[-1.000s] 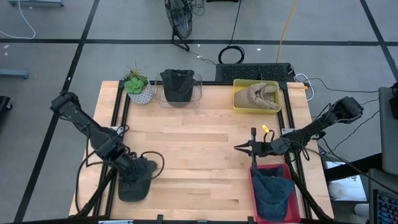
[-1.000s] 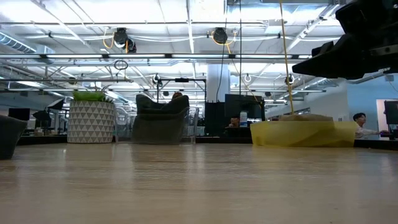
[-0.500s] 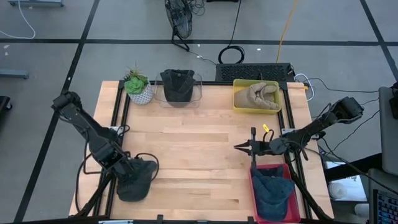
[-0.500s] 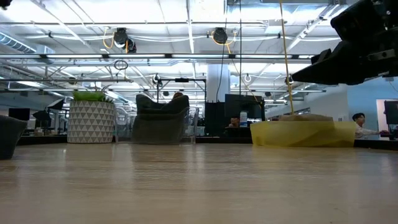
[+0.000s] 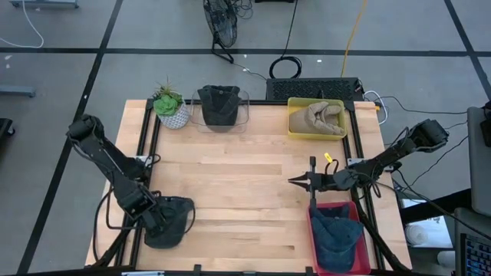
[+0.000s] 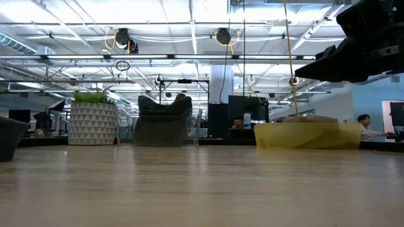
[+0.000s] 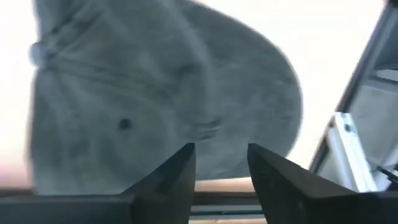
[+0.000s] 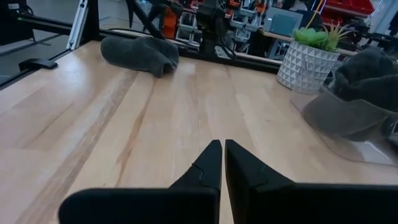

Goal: Pick & Place hat
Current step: Put the black cap into the transparent bin

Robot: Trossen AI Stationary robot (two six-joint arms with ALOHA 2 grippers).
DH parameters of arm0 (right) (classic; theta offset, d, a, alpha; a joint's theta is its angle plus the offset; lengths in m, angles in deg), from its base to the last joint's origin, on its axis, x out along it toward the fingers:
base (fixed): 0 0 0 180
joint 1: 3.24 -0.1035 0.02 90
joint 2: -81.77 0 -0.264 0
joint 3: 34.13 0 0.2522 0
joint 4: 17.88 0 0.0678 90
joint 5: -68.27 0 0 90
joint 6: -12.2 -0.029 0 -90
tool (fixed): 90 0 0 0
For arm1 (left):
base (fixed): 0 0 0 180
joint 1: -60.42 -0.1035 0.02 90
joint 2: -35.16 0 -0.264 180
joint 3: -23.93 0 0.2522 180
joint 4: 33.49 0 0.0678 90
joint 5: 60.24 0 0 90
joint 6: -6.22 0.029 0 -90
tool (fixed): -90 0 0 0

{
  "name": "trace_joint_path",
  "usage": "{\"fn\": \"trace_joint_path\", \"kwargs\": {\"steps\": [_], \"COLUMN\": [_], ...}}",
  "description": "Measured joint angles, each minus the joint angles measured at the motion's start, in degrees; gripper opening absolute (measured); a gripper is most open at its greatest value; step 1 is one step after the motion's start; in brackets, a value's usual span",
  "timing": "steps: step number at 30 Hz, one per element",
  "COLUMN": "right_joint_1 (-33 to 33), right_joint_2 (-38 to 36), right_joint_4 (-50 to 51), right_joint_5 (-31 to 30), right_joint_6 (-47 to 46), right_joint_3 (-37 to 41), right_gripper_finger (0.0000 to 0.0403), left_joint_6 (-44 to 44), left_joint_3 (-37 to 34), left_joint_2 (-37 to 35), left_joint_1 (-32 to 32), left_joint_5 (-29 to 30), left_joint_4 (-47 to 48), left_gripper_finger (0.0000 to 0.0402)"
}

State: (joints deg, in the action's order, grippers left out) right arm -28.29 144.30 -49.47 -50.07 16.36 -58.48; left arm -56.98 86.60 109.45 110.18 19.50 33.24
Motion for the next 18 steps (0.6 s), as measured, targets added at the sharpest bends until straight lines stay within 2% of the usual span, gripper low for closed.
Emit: {"fn": "trace_joint_path", "kwargs": {"steps": [4,12,18], "right_joint_1": [-0.02,-0.02,-0.04], "right_joint_2": [0.0,0.02,0.02], "right_joint_4": [1.03,1.24,1.21], "right_joint_5": [0.04,0.07,0.07], "right_joint_6": [-1.84,-3.05,-3.08], "right_joint_3": [0.0,0.0,0.0], "right_gripper_finger": [0.0,0.0,0.0], "left_joint_6": [0.31,0.04,-2.27], "left_joint_3": [0.0,0.0,0.0], "left_joint_2": [0.81,1.45,1.45], "left_joint_1": [0.72,1.36,2.5], "left_joint_5": [0.02,0.4,5.11], "left_joint_4": [-3.7,-0.75,1.3], "left_gripper_finger": [0.0145,0.0141,0.0142]}}
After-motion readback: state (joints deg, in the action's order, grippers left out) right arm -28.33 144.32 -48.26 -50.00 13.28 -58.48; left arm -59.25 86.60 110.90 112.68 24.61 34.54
